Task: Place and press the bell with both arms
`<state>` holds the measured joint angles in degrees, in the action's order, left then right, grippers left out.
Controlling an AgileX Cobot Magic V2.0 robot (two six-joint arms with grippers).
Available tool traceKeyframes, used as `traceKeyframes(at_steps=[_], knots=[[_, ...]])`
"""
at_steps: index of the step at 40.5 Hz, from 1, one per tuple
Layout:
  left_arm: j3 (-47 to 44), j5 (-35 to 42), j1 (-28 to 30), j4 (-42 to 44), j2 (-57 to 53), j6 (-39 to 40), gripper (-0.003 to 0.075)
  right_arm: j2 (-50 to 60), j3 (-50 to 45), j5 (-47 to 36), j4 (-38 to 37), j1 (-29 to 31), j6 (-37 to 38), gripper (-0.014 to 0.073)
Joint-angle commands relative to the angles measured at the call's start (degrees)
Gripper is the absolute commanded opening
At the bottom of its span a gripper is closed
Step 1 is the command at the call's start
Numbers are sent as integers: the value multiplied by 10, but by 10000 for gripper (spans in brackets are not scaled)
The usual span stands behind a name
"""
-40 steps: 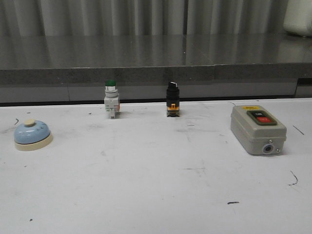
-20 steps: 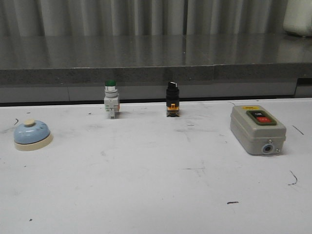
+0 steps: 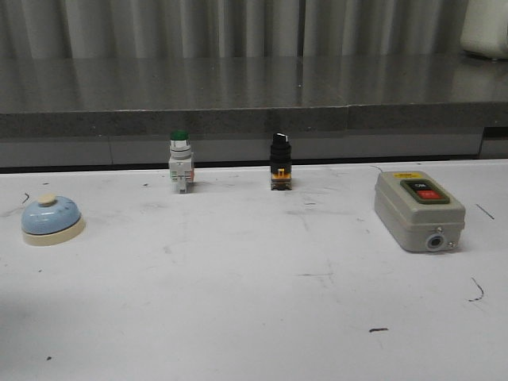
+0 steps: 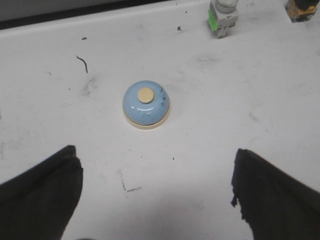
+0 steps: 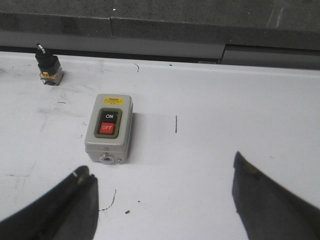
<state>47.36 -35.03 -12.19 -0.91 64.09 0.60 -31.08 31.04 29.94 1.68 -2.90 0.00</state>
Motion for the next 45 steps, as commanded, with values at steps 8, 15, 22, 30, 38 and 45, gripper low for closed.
traceKeyframes(at_steps=[8,15,22,30,38,45], knots=[[98,34,-5,14,164,0,621,-5,19,-44,-4,4,-8,572],[151,36,-5,39,272,0,621,-5,19,-44,-4,4,-8,572],[196,35,-1,37,356,0,621,-5,19,-44,-4,4,-8,572],[224,32,-1,34,411,0,621,-5,19,-44,-4,4,-8,572],[224,34,-1,34,422,0,521,-5,19,-44,-4,4,-8,572],[224,34,-1,33,424,0,381,-5,19,-44,-4,4,-8,572]])
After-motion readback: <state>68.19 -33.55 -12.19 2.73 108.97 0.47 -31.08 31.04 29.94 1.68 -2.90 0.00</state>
